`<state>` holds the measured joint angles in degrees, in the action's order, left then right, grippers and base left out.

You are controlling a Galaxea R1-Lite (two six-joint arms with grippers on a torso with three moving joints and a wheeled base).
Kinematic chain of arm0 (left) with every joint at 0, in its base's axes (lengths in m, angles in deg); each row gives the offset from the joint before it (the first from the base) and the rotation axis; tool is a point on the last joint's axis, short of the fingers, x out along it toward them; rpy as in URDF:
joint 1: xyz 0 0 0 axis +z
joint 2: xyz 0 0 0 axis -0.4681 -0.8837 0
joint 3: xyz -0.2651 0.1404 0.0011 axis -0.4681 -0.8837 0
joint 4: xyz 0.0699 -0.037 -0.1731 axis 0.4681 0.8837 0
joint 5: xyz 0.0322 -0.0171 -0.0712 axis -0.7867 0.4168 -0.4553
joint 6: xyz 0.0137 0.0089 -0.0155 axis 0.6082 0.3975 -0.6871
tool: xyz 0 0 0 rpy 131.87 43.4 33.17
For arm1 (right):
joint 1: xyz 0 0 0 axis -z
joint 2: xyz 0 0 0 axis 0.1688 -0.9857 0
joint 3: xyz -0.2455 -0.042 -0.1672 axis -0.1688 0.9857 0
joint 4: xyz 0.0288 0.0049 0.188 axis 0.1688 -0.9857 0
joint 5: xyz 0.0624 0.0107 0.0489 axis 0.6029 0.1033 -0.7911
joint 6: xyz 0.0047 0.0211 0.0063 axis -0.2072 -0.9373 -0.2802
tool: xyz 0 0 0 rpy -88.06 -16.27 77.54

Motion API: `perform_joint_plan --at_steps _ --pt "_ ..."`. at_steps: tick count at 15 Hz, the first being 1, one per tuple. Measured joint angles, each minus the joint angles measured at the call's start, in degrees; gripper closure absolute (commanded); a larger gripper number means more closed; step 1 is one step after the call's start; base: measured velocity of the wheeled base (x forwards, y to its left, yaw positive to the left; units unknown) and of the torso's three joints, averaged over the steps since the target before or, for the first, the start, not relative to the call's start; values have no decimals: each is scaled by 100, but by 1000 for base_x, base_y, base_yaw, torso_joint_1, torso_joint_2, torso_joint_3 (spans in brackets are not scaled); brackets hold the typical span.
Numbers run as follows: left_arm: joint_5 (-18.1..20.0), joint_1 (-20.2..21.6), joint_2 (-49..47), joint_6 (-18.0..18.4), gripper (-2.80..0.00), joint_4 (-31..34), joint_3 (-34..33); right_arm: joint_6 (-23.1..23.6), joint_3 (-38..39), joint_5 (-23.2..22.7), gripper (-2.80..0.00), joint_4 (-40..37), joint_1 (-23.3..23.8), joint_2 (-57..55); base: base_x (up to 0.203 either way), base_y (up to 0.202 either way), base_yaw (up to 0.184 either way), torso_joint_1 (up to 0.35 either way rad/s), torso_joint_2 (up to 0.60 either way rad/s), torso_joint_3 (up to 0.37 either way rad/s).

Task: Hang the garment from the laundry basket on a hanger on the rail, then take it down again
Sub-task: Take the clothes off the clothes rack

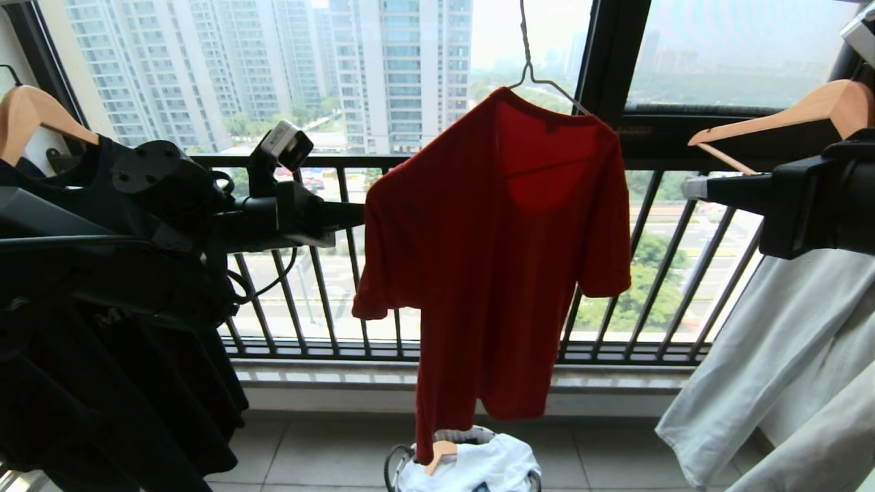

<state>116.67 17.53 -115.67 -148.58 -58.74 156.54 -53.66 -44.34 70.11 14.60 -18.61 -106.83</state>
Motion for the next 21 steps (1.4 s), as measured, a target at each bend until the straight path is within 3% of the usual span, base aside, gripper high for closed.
perform_joint_plan --at_steps 6,9,11,13,21 --pt "-54 157 -4 6 0 6 -257 -41 22 -16 0 450 204 -544 0 0 0 0 0 0" --pt "-383 250 -121 136 0 -98 -263 -78 113 -13 0 1018 200 -886 0 0 0 0 0 0" --pt "-651 357 -280 362 0 -191 -250 -373 156 -16 0 1278 133 -1062 0 0 0 0 0 0" --pt "-868 446 -435 599 0 -182 -123 -615 251 -29 0 1290 85 -1145 0 0 0 0 0 0" --pt "-1069 770 -1191 867 0 -194 341 -586 512 0 0 1292 -57 -1090 0 0 0 0 0 0"
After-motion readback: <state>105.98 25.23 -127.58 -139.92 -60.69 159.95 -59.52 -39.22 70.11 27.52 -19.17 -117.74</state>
